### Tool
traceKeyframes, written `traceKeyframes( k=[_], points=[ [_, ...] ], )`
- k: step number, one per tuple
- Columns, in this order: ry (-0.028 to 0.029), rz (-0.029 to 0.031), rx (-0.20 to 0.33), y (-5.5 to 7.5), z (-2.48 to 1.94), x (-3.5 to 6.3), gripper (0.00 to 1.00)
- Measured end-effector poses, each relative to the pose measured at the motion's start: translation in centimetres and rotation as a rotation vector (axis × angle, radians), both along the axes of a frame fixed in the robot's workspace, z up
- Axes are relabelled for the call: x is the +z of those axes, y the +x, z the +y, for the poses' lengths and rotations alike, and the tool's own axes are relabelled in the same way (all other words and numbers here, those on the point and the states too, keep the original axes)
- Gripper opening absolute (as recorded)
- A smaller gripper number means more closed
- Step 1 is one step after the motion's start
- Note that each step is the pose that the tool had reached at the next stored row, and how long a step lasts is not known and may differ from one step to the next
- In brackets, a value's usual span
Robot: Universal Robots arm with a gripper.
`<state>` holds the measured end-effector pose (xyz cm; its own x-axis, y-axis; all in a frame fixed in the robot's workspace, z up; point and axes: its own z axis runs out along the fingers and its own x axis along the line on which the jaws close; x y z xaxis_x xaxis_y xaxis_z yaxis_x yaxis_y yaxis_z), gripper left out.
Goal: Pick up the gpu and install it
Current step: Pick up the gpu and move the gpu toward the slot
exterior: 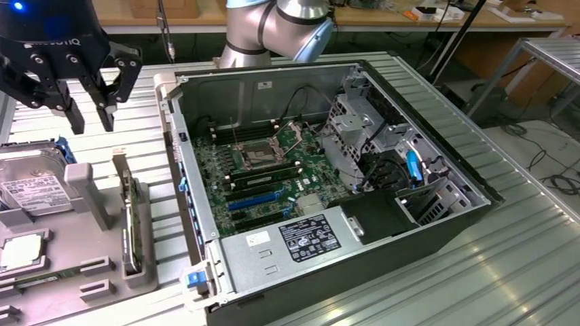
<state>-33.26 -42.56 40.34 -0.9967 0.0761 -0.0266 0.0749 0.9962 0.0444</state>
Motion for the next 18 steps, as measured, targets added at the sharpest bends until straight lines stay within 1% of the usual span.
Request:
traceKeyframes(
  k=[1,2,6,8,10,14,16,18],
  points=[
    [0.0001,-0.0003,0.0,0.0,-0.1,-0.2,0.36],
    [0.0001,-0.0003,0.0,0.0,-0.32,-0.47,0.36],
    [0.0,-0.0002,-0.003,0.0,-1.39,-1.66,0.36],
    [0.0002,-0.0003,-0.004,0.0,-1.73,-2.17,0.36],
    [0.0001,-0.0003,-0.005,0.0,-1.94,-2.94,0.36],
    [0.0001,-0.0002,-0.006,0.0,-2.2,-3.76,0.36],
    [0.0001,-0.0003,-0.006,0.0,-2.47,-4.37,0.36],
    [0.0003,-0.0005,-0.006,0.1,-3.15,-5.34,0.36]
  ],
)
